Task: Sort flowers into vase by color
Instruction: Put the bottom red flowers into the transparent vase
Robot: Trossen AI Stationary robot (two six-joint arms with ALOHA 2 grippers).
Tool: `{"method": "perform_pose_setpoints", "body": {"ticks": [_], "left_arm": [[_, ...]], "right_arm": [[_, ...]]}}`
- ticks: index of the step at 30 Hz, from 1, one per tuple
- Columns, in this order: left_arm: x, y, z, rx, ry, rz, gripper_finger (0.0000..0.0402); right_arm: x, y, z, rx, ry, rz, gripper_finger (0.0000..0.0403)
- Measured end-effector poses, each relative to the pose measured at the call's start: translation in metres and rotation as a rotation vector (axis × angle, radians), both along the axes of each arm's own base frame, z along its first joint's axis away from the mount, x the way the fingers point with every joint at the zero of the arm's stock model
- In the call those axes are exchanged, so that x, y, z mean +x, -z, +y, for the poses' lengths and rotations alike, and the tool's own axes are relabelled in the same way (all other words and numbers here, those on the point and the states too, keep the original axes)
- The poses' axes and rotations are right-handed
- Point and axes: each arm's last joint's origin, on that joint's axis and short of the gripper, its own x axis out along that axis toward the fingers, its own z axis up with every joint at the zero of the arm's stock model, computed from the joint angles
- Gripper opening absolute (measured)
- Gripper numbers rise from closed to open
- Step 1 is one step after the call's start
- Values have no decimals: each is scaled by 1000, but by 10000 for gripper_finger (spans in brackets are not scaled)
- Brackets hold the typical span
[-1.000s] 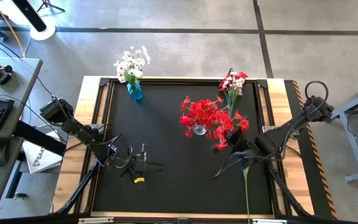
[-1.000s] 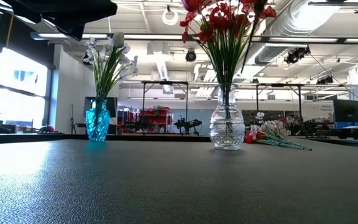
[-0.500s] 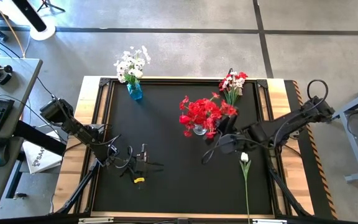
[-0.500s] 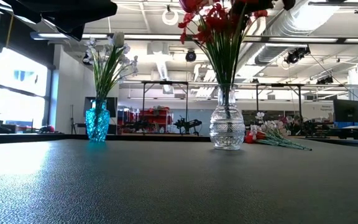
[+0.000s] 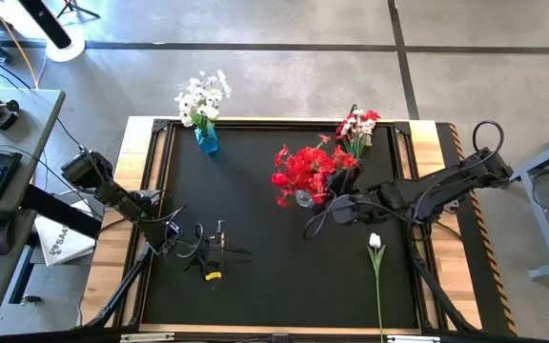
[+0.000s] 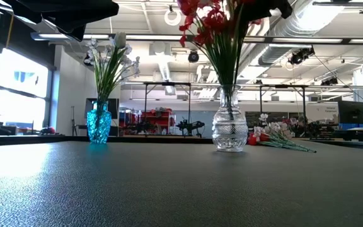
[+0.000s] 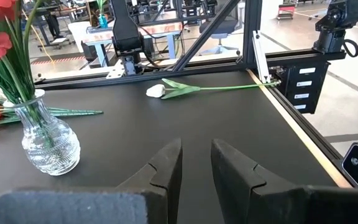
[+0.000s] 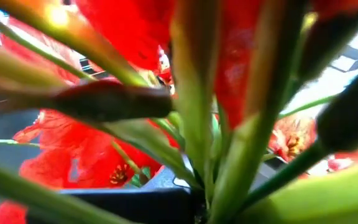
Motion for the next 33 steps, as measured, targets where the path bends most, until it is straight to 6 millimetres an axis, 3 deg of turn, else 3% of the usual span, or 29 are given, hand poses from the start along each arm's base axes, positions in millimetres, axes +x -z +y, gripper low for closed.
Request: {"method": "perform_pose_setpoints", "body": {"ticks": [5,15,20,27,33], "left_arm": [[0,0,0,0,0,0,74],[0,0,0,-14,-3,0,74],[0,0,0,-15,-3,0,74],[0,0,0,-19,15,2,74],[0,0,-1,-21,24,4,74]], "right_arm": [[2,2,-4,48,-40,20,52],[3,7,-12,137,-101,75,197],[1,-2,-11,185,-178,73,253],[-15,-21,-12,263,-248,30,255],[-30,-29,-14,328,-263,16,202]]}}
